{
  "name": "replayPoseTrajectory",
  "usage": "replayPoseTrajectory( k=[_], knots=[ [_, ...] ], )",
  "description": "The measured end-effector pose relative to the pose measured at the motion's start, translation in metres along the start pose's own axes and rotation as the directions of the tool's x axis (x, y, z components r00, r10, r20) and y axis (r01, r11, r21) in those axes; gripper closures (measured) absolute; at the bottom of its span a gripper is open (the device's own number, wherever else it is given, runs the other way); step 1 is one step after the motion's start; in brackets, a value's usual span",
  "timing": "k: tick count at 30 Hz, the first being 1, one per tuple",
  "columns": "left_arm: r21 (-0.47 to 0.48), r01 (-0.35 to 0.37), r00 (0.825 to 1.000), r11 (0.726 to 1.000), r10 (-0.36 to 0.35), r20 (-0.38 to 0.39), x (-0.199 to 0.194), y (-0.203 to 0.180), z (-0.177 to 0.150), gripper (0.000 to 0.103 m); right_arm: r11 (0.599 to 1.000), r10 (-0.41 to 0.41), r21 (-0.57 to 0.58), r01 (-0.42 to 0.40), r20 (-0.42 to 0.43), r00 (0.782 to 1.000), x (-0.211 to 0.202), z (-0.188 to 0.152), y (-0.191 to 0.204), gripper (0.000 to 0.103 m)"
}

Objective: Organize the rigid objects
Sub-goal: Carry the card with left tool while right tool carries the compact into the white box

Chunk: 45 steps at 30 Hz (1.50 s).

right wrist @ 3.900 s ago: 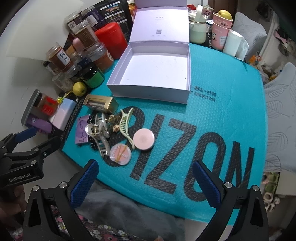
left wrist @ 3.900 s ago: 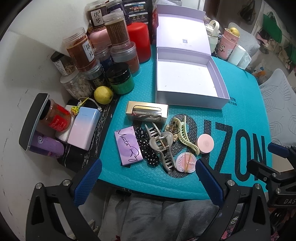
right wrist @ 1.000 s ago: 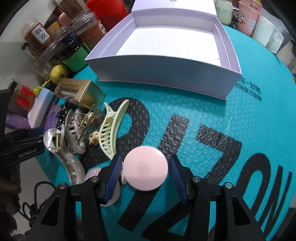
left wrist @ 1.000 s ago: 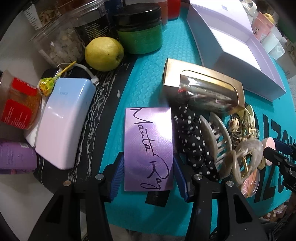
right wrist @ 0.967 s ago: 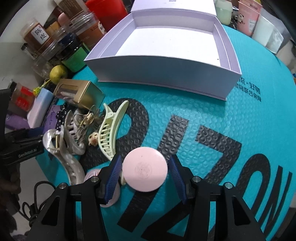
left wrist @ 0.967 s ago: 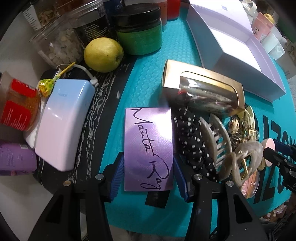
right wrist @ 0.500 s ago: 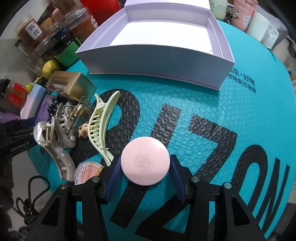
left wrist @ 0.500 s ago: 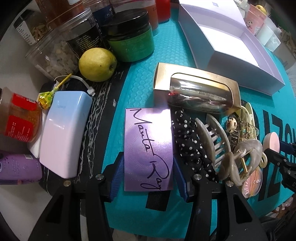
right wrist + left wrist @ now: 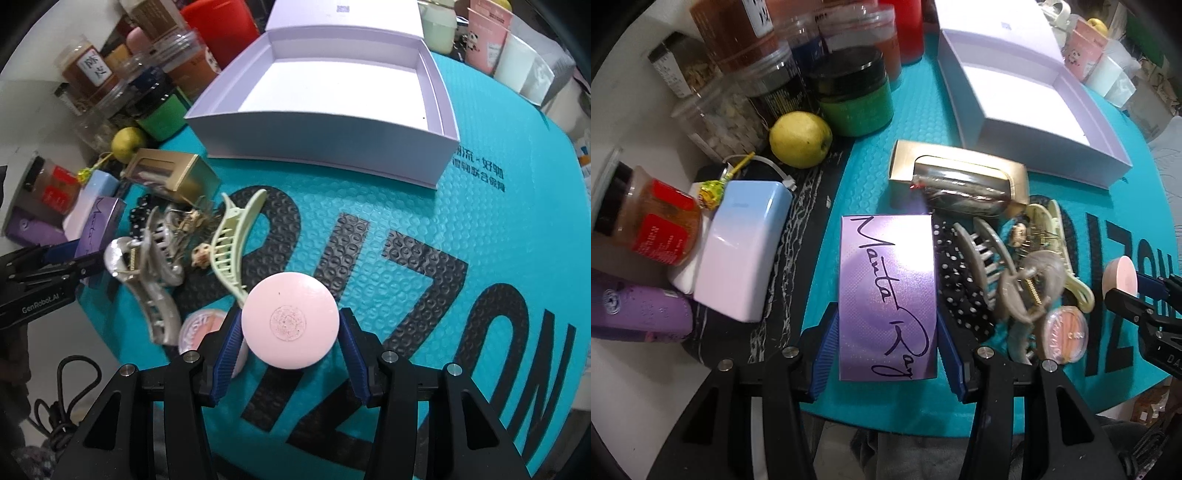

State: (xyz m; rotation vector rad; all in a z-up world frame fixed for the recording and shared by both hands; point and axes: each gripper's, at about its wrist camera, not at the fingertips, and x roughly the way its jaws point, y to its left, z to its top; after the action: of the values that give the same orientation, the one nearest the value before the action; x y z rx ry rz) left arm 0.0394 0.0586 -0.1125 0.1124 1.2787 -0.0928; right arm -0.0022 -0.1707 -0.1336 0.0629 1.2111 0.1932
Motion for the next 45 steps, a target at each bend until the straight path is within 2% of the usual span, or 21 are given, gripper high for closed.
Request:
replayPoseTrajectory(
  k=[9,18,28,32,38,45],
  knots=[
    [0.003,0.04,0.998,0.999,-0.04,0.043,-0.04,-0.014,-0.009,0.053,1.0,0.016,-0.008,-0.016,0.059,0.998,-0.027,-0.005,0.001,0.052],
    [0.036,0.052,0.996,0.998,-0.054,0.07,-0.065,-0.019,0.003,0.053,0.999,0.031,0.002,-0.032,0.079,0.996,-0.049,-0.003,0.001,0.052],
    [0.121,0.064,0.991,0.991,-0.078,0.11,-0.082,-0.029,0.041,0.053,0.998,0.039,0.048,-0.043,0.093,0.995,-0.06,0.012,-0.001,0.052],
    [0.176,0.057,0.987,0.983,-0.082,0.136,-0.09,-0.036,0.059,0.053,0.998,0.035,0.043,-0.041,0.124,0.992,-0.072,0.023,0.004,0.052],
    [0.231,0.084,0.98,0.969,-0.122,0.155,-0.093,-0.045,0.09,0.053,0.999,0.017,0.046,-0.024,0.148,0.989,-0.083,0.044,0.007,0.052],
    [0.272,0.126,0.976,0.954,-0.169,0.14,-0.084,-0.056,0.123,0.053,0.997,-0.003,0.073,-0.009,0.163,0.987,-0.085,0.07,0.0,0.052]
  ],
)
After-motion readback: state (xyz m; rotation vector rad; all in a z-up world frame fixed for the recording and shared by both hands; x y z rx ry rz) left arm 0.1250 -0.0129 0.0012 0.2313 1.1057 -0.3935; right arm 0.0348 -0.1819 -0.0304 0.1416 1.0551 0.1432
